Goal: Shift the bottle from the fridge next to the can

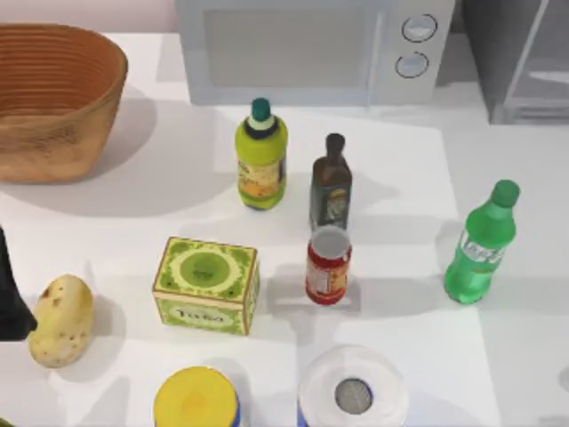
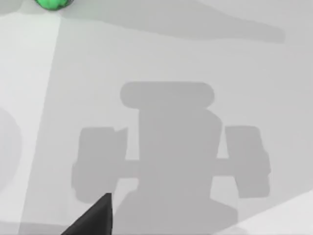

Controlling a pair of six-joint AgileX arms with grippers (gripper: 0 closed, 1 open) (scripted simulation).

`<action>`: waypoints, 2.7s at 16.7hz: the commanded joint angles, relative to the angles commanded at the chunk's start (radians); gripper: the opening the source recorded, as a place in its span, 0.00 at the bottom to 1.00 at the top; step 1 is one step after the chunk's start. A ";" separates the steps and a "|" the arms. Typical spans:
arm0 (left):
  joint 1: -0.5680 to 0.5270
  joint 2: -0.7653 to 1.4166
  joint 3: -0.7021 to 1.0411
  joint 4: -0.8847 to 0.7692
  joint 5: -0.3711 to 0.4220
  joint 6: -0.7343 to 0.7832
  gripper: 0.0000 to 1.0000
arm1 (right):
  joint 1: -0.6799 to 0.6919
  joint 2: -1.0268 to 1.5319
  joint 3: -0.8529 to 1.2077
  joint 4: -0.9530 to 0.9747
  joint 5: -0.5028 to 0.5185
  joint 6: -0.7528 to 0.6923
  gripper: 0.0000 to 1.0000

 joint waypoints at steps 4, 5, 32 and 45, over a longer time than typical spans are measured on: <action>0.000 0.000 0.000 0.000 0.000 0.000 1.00 | -0.354 0.390 0.140 -0.040 -0.184 -0.387 1.00; 0.000 0.000 0.000 0.000 0.000 0.000 1.00 | -0.452 0.504 0.177 -0.046 -0.233 -0.499 1.00; 0.000 0.000 0.000 0.000 0.000 0.000 1.00 | -1.371 1.752 0.506 0.268 -0.757 -1.479 1.00; 0.000 0.000 0.000 0.000 0.000 0.000 1.00 | -0.712 1.765 0.483 1.163 -0.589 -0.391 1.00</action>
